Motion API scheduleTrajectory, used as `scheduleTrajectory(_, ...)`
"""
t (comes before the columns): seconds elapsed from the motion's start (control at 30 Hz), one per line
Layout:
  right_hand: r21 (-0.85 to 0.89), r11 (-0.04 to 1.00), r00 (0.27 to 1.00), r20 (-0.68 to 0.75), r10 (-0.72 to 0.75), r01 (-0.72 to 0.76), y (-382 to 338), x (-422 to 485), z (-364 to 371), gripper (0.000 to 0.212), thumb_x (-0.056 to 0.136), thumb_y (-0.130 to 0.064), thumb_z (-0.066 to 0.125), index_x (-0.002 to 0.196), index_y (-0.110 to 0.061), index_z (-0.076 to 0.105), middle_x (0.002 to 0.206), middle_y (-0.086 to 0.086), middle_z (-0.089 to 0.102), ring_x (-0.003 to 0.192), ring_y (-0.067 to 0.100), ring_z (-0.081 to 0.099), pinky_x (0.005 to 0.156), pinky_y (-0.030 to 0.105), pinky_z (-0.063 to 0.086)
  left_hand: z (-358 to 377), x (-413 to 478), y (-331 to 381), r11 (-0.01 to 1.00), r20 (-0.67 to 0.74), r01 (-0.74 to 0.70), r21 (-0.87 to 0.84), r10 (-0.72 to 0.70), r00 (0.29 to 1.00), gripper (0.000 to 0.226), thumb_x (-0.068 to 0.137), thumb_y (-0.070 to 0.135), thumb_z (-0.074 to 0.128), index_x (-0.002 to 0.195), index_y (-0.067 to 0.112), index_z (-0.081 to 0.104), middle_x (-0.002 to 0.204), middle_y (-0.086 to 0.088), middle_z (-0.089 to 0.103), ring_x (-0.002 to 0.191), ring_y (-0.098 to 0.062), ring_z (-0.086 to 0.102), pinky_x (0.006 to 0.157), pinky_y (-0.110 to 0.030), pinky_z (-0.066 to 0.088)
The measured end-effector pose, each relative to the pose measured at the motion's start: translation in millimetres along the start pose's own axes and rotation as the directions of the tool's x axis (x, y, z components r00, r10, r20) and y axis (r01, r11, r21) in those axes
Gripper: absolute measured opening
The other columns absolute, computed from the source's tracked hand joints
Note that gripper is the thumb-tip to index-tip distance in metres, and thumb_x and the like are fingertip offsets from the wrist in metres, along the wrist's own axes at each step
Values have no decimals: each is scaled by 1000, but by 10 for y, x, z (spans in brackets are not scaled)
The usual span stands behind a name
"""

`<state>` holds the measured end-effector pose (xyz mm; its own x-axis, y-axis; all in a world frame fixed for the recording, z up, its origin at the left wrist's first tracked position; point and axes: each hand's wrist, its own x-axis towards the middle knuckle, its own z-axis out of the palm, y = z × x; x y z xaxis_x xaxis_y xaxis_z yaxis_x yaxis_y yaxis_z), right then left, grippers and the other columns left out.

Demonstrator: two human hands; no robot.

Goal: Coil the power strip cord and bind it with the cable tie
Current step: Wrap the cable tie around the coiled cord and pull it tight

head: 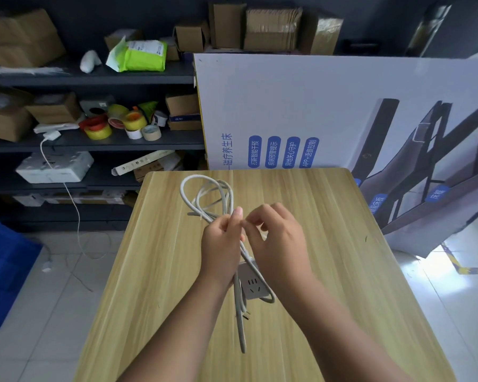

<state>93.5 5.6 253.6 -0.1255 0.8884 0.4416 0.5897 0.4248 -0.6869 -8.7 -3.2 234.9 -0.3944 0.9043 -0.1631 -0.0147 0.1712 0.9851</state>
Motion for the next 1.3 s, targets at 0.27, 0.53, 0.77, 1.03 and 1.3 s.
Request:
scheduleTrajectory(0.27,33,999,997,-75,-22,24,-35,-26,19,19,88,-13,72,74,-10,59,71,-4,55,61,16,49,52,32,43,6,-40,-37,1000,-24,-18,9,19,1000,43,88,49,57,58,19,48,52,2,40,56,-19,38,58,-38,35)
scheduleTrajectory(0.53,68,991,974,-201,-103,119,-125,-23,-38,19,85,-11,71,71,-8,60,67,-1,57,61,15,47,53,28,38,35,5,-24,996,-59,-68,51,71,996,39,97,30,52,73,1,56,43,12,37,43,-8,32,47,-27,30)
scheduleTrajectory(0.77,165,973,941,-323,-102,163,-305,213,-305,20,84,-6,75,71,-5,60,69,-2,59,63,9,50,56,25,42,36,31,-143,994,-97,1,112,10,995,42,97,38,53,66,10,53,61,-1,55,45,-9,38,52,-27,33)
scheduleTrajectory(1.03,338,932,945,-326,-15,132,-472,419,-557,17,89,-23,69,76,-23,58,71,10,68,68,32,68,61,48,55,16,74,-227,994,-128,81,67,-72,989,44,97,36,54,85,-6,61,66,-2,62,55,-15,45,52,-25,37)
scheduleTrajectory(1.3,427,900,954,-298,45,91,-623,582,-732,25,88,-22,71,71,-28,54,71,12,68,68,20,73,64,51,57,-13,104,-214,997,-89,13,80,-6,996,48,96,34,56,77,-9,50,76,-24,67,65,0,69,64,-30,51)
